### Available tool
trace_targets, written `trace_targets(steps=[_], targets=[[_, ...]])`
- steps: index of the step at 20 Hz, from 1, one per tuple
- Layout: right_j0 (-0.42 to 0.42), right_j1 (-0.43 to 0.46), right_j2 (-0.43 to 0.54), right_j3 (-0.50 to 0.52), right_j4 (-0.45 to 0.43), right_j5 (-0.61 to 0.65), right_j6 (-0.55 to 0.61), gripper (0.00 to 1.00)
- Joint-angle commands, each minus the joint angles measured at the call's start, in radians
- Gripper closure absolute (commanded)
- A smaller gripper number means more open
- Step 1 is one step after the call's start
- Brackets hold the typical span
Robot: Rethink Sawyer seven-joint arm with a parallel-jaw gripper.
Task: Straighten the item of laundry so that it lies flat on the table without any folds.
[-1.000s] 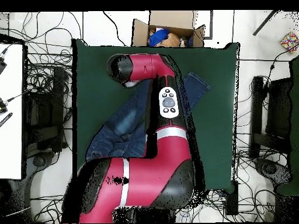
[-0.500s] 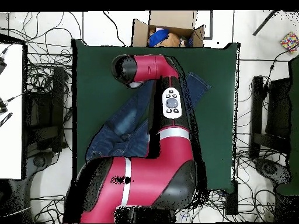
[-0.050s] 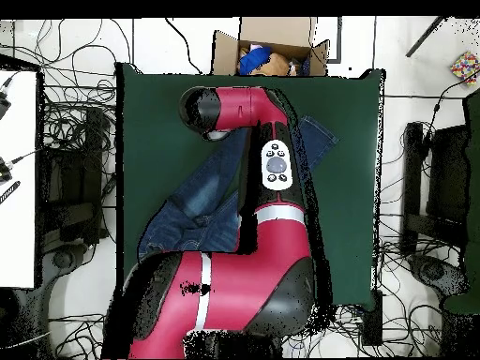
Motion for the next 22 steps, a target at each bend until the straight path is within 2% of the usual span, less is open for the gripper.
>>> trace_targets(steps=[1, 9, 22], targets=[[-0.027, 0.048, -0.017, 0.031, 0.03, -0.026, 0.23, 0.0], [-0.05, 0.069, -0.009, 0.009, 0.022, -0.028, 0.195, 0.0], [-0.054, 0.071, -0.002, 0.1, 0.024, -0.139, 0.231, 0.0]])
